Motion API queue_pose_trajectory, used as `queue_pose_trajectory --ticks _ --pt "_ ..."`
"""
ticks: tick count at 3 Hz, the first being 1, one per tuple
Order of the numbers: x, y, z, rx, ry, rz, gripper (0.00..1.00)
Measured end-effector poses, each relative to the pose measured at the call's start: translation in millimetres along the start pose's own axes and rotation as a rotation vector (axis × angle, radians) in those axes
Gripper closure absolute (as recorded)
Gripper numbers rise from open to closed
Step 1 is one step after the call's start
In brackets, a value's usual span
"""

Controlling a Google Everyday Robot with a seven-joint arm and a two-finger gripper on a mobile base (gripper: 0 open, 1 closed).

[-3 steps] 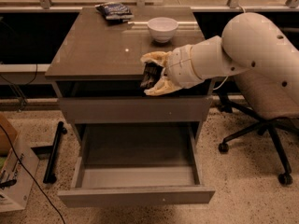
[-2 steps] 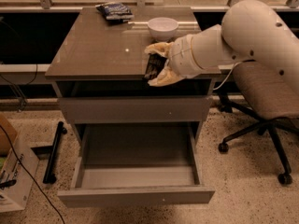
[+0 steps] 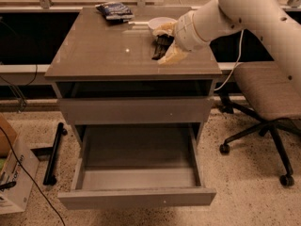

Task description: Pick rxbar chocolate from middle drawer and place on counter

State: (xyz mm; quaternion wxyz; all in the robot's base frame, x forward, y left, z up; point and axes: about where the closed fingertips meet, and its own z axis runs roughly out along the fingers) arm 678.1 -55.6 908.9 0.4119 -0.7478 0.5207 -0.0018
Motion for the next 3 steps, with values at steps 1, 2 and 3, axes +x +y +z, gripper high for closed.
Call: queue_pose_trajectory --ticks 1,2,3 --pt "27.0 -24.6 26.6 -0.034 -0.016 -0.006 1.0" --pt "46.7 -36.8 63.0 -0.092 -0.048 -0.001 0.81" --pt "46.6 -48.6 105.9 -0.161 -0.102 -0.016 0.5"
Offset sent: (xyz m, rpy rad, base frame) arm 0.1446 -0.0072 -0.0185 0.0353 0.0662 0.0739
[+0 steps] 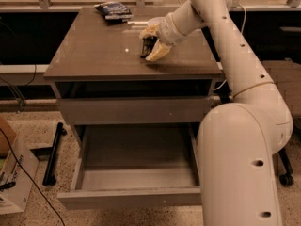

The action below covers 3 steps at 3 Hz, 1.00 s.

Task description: Pick rxbar chocolate from middle drawer and place on counter

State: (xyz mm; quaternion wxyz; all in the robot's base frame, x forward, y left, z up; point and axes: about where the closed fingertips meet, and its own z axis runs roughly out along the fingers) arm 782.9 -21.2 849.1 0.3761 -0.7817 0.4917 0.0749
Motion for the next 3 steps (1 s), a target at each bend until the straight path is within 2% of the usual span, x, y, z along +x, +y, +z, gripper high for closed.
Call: queue_pose_trajectory --ticks 1,2,3 --pt "-13.5 -14.6 12.2 -0.007 -0.036 -0.043 0.27" --pt "-53.3 -35.7 11.8 0.016 -0.085 -0.14 0.0" --pt "-52.9 -35.7 12.3 0.016 -0.085 -0.139 0.0"
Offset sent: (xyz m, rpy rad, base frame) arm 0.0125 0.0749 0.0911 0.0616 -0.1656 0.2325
